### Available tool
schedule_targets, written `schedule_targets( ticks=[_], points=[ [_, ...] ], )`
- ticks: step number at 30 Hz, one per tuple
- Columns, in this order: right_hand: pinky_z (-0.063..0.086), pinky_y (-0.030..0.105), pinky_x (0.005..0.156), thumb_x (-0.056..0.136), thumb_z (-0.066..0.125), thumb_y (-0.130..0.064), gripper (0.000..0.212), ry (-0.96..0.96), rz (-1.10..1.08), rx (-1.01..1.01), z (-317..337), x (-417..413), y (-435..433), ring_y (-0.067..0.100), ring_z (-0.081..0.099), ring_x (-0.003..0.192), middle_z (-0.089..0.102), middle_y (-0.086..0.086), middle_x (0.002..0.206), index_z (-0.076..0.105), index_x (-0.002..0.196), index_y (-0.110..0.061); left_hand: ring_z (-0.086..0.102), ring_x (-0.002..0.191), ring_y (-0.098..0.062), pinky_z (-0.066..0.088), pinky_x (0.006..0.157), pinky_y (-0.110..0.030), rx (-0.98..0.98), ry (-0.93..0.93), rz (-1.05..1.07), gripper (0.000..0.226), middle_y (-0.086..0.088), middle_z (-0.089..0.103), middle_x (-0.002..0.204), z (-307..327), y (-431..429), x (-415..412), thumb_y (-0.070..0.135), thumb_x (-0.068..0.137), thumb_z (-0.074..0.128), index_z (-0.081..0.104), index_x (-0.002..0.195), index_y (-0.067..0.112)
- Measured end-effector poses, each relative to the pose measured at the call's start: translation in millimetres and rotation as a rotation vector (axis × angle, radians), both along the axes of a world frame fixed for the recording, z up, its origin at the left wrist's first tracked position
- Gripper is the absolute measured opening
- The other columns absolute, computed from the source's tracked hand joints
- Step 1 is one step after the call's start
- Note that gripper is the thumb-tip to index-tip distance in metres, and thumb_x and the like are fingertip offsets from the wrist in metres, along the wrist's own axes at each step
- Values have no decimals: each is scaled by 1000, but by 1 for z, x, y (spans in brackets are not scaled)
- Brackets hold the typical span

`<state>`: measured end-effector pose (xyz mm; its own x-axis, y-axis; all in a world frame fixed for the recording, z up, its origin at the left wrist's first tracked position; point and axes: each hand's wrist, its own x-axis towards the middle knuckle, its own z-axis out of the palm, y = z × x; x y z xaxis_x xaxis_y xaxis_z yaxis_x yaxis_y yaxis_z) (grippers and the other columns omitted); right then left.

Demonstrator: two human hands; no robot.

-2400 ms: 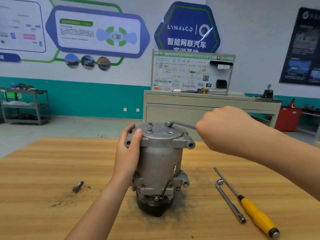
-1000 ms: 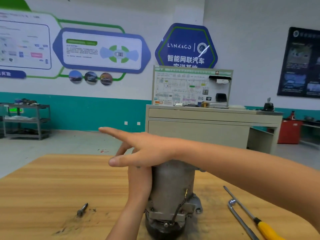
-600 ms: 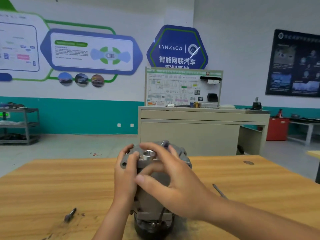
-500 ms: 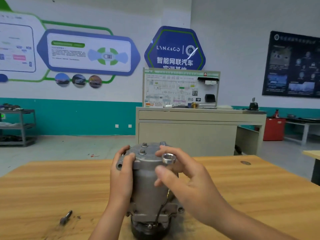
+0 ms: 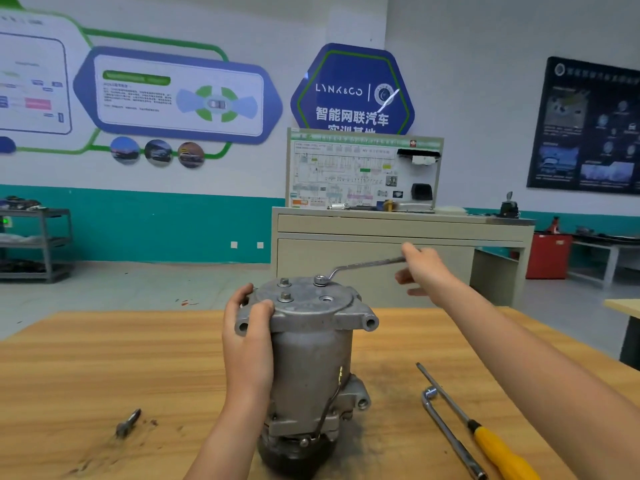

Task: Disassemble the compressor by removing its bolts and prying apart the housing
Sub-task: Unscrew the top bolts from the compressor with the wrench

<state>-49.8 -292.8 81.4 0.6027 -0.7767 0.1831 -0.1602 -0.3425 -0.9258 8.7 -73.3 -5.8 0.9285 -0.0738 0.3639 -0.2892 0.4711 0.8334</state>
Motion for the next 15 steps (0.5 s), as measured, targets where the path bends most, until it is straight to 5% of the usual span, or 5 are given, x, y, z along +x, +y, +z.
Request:
schedule_targets(
  ticks=[4, 6, 11, 13, 15],
  points=[
    [46, 36, 66, 99, 31, -32, 40, 536, 125, -321, 34, 51, 24, 25, 61, 94, 54, 12, 119, 38, 129, -6, 49, 84, 1, 39, 55, -13, 0, 24, 13, 25, 23, 48, 99, 1, 0, -4, 20, 92, 49, 53, 109, 38],
    [44, 32, 55, 100, 34, -30, 42, 727, 254, -523, 47, 74, 53, 27, 60, 103, 51, 14, 127, 37, 133, -4, 49, 83, 3, 37, 57, -14, 12, 24, 2, 25, 25, 48, 99, 2, 1, -3, 21, 91, 50, 54, 108, 39],
    [44, 31, 96, 100, 36, -23, 46, 908, 533, -965, 48, 107, 146, 26, 49, 117, 38, 14, 141, 29, 141, -2, 56, 95, -14, 44, 72, -29, -9, 10, 10, 24, 1, 59, 108, 3, 2, -3, 18, 89, 51, 56, 99, 39],
    [37, 33, 99, 100, 36, -27, 43, 842, 601, -1172, 44, 99, 184, 25, 43, 123, 45, 11, 135, 39, 136, -4, 57, 99, -15, 44, 79, -32, -1, -24, 18, 24, -1, 61, 110, 3, 3, -3, 16, 89, 50, 57, 104, 34],
    [43, 38, 89, 96, 40, -40, 39, 704, 597, -1274, 38, 79, 215, 25, 53, 101, 56, 4, 97, 58, 104, -7, 57, 98, -6, 45, 79, -24, 19, -54, 20, 23, 3, 63, 106, 3, 5, -3, 19, 90, 46, 56, 108, 30]
  ],
)
